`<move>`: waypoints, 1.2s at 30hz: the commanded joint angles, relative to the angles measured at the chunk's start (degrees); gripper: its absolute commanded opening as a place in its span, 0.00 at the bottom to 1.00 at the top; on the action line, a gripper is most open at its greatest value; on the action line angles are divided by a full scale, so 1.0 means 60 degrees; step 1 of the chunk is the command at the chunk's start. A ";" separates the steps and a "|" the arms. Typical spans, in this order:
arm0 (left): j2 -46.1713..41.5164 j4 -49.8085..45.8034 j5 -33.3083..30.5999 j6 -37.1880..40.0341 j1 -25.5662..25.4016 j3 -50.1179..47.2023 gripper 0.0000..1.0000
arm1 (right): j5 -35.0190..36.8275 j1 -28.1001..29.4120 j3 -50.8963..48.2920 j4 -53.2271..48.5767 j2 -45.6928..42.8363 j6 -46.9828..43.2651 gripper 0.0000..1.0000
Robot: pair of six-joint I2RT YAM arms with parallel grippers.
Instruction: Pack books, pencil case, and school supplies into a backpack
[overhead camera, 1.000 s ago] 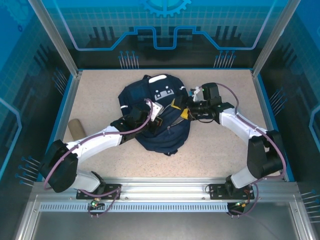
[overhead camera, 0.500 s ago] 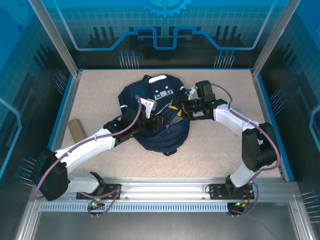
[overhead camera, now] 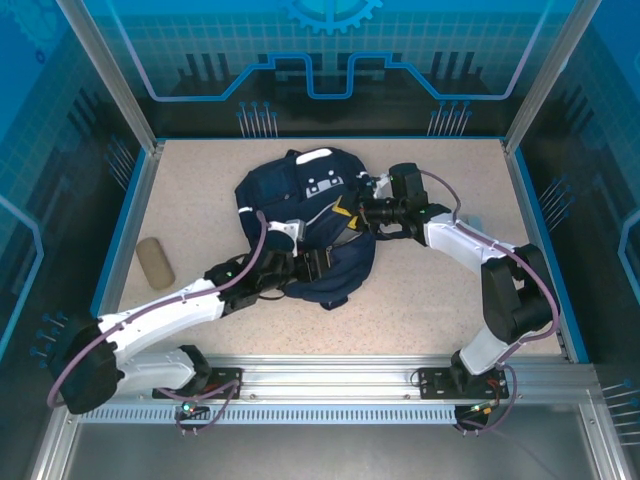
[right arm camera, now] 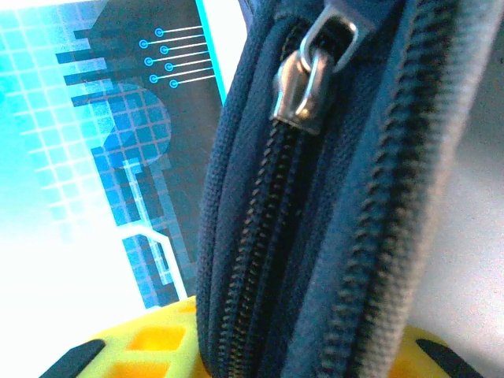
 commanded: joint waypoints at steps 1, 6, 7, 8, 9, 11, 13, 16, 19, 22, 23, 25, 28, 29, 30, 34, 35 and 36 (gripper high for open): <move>0.0471 0.0943 -0.0076 -0.0809 -0.0093 -0.0095 0.42 | -0.0321 0.0171 0.0092 0.0863 -0.0143 0.0184 0.31; 0.1117 0.1669 -0.0056 -0.1036 -0.0097 -0.0033 0.40 | -0.0361 0.0226 0.0038 0.0809 -0.0232 0.0152 0.31; 0.1198 0.1738 -0.0113 -0.1036 -0.0095 -0.0011 0.39 | -0.0356 0.0219 0.0040 0.0794 -0.0244 0.0125 0.30; 0.1275 0.1761 -0.0228 -0.1043 -0.0094 0.0041 0.39 | -0.0356 0.0228 0.0031 0.0787 -0.0258 0.0116 0.30; 0.1352 0.1763 -0.0351 -0.1079 -0.0094 0.0078 0.39 | -0.0360 0.0239 0.0023 0.0780 -0.0281 0.0110 0.30; 0.1480 0.1696 -0.0659 -0.1211 -0.0094 0.0122 0.37 | -0.0391 0.0253 0.0023 0.0754 -0.0291 0.0098 0.30; 0.1581 0.1723 -0.0891 -0.1395 -0.0093 0.0103 0.34 | -0.0394 0.0270 0.0038 0.0750 -0.0289 0.0085 0.30; 0.1687 0.1961 -0.0981 -0.1566 -0.0091 0.0035 0.31 | -0.0397 0.0311 0.0025 0.0765 -0.0290 0.0041 0.30; 0.1754 0.2177 -0.0958 -0.1723 -0.0086 0.0004 0.31 | -0.0398 0.0343 0.0023 0.0793 -0.0275 0.0016 0.30; 0.1786 0.2265 -0.0951 -0.1905 -0.0079 0.0001 0.32 | -0.0398 0.0425 0.0002 0.0793 -0.0254 0.0019 0.30; 0.1760 0.2290 -0.0960 -0.1990 -0.0073 0.0014 0.33 | -0.0348 0.0478 -0.0013 0.0793 -0.0245 0.0028 0.29; 0.1726 0.2379 -0.0973 -0.2085 -0.0064 0.0001 0.34 | -0.0247 0.0573 -0.0086 0.0793 -0.0258 0.0026 0.29; 0.1696 0.1957 -0.1192 -0.2340 -0.0068 0.0124 0.33 | -0.0093 0.0741 -0.0165 0.0783 -0.0232 0.0049 0.28; 0.1724 0.1553 -0.1321 -0.2444 -0.0051 0.0262 0.34 | -0.0051 0.0776 -0.0181 0.0772 -0.0231 0.0031 0.27; 0.1753 0.1174 -0.1419 -0.2513 -0.0042 0.0400 0.33 | -0.0011 0.0797 -0.0182 0.0751 -0.0227 0.0009 0.27; 0.1747 0.0653 -0.1630 -0.2616 -0.0005 0.0393 0.22 | 0.0059 0.0812 -0.0167 0.0617 -0.0217 -0.0085 0.26; 0.1705 0.0582 -0.1690 -0.2603 -0.0006 0.0376 0.19 | 0.0095 0.0787 -0.0156 0.0528 -0.0245 -0.0146 0.25; 0.1661 0.0487 -0.1743 -0.2560 -0.0002 0.0360 0.16 | 0.0160 0.0752 -0.0153 0.0440 -0.0274 -0.0218 0.25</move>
